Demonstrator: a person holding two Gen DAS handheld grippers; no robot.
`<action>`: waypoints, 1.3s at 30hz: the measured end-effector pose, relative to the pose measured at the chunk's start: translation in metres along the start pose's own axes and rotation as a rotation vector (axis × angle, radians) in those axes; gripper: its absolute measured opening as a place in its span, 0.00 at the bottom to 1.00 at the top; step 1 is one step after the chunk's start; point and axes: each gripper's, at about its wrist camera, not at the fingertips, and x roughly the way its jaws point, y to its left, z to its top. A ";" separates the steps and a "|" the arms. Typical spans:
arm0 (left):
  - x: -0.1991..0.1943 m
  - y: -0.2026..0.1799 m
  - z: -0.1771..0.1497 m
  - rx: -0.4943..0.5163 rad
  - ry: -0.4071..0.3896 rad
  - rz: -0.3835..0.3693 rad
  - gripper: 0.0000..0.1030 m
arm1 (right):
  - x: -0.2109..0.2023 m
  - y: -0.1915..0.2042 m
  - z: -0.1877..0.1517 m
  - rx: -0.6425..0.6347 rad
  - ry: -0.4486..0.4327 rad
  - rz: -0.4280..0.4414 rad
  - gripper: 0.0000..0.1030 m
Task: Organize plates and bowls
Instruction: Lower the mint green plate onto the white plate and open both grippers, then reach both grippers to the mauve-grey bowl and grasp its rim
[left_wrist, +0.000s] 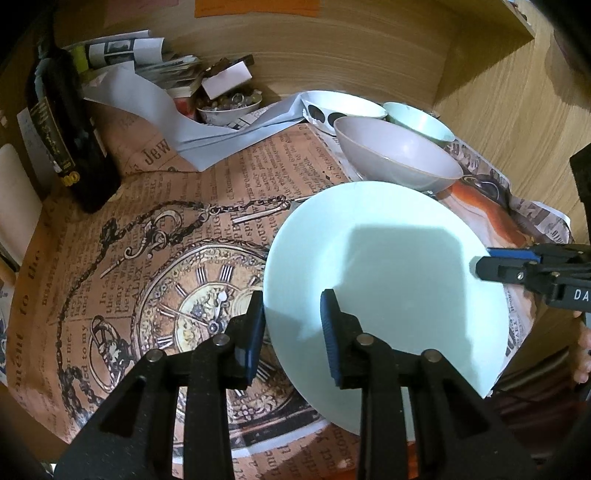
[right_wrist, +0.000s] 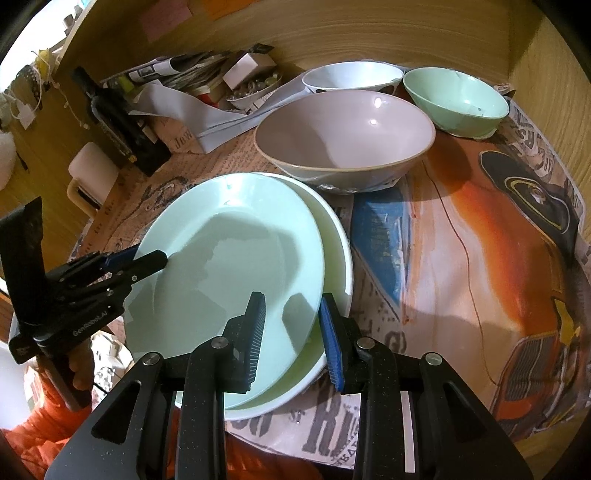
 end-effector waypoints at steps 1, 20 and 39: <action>0.000 0.000 0.000 0.004 0.001 0.000 0.28 | -0.003 -0.001 0.000 0.000 -0.012 -0.008 0.27; -0.033 0.001 0.071 0.013 -0.143 0.005 0.65 | -0.054 -0.024 0.038 0.006 -0.322 -0.140 0.64; 0.042 -0.016 0.146 0.039 -0.044 -0.008 0.77 | -0.020 -0.059 0.080 0.050 -0.356 -0.198 0.74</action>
